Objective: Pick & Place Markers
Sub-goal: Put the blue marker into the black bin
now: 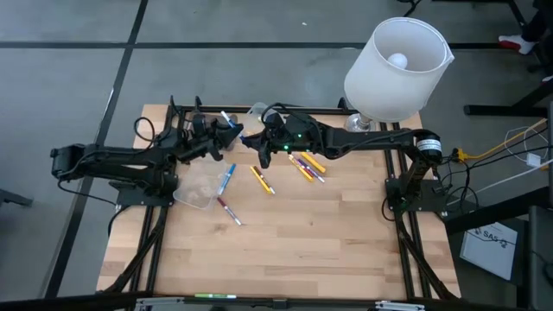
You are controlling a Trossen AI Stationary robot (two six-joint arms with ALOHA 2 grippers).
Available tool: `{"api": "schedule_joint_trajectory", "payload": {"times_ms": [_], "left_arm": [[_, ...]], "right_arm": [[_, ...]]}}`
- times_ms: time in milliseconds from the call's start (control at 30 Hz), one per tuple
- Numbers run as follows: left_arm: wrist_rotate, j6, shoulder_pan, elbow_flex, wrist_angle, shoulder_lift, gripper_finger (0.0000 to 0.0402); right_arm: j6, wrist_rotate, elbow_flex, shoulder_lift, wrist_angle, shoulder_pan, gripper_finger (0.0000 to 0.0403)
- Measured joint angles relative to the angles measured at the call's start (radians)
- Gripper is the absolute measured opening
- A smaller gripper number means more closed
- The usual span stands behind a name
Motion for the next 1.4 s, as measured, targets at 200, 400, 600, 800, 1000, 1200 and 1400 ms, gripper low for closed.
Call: {"api": "schedule_joint_trajectory", "payload": {"times_ms": [200, 400, 600, 800, 1000, 1200, 1400], "left_arm": [[0.033, -0.009, 0.025, 0.000, -0.001, 0.000, 0.0028], [0.078, -0.010, 0.063, 0.000, -0.013, 0.000, 0.0028], [0.115, 0.006, 0.104, 0.000, -0.034, 0.000, 0.0028], [0.139, 0.012, 0.131, 0.000, -0.054, 0.000, 0.0028], [0.140, 0.062, 0.155, 0.000, -0.128, -0.001, 0.0028], [0.136, 0.083, 0.175, 0.000, -0.178, -0.001, 0.0028], [0.116, 0.131, 0.190, 0.014, -0.277, -0.001, 0.0028]], "right_arm": [[-0.048, -0.001, 0.000, 0.000, 0.000, -0.009, 0.0039], [-0.077, -0.001, 0.000, 0.000, -0.001, -0.017, 0.0041], [-0.097, 0.057, 0.000, 0.000, -0.064, -0.024, 0.0085], [-0.017, 0.053, 0.000, 0.000, -0.141, -0.042, 0.0165], [-0.018, 0.057, 0.000, 0.000, -0.194, -0.048, 0.0221], [-0.018, 0.054, 0.000, 0.000, -0.263, -0.047, 0.0232], [-0.014, 0.054, 0.000, 0.000, -0.301, -0.047, 0.0222]]}}
